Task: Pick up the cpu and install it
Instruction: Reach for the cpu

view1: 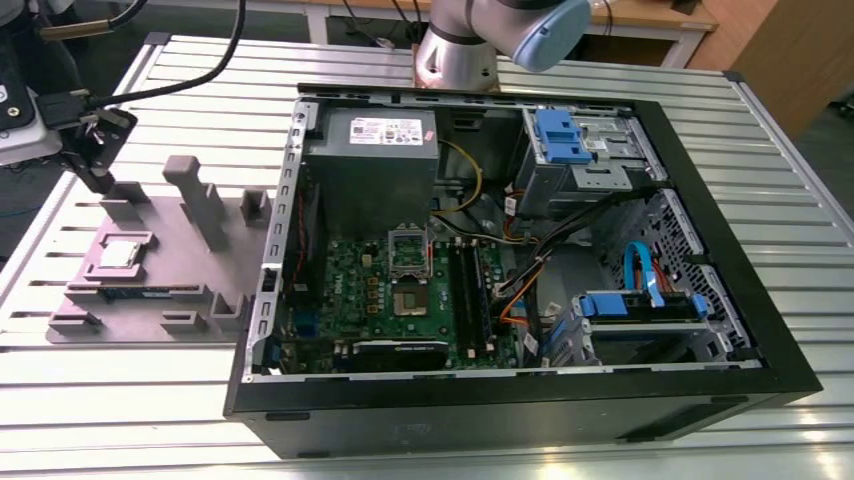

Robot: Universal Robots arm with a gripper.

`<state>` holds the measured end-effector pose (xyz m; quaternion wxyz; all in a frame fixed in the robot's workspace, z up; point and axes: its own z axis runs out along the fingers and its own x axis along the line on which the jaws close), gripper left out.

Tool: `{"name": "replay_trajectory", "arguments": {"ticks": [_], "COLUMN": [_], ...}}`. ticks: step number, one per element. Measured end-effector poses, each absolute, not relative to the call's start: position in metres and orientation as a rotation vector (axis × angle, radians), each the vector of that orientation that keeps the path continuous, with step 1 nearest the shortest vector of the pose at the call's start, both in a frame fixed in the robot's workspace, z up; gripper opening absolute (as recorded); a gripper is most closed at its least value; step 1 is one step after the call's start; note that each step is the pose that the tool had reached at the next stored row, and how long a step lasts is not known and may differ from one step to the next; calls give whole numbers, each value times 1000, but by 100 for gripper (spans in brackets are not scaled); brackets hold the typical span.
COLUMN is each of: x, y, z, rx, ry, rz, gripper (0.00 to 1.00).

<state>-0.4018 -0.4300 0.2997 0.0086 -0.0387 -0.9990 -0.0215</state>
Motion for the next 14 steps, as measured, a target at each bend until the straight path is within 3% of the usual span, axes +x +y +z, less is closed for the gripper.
{"name": "replay_trajectory", "arguments": {"ticks": [14], "x": [-418], "y": [-432], "z": [277], "rx": [-121], "ry": [-3122], "rz": [-68], "gripper": [11]}}
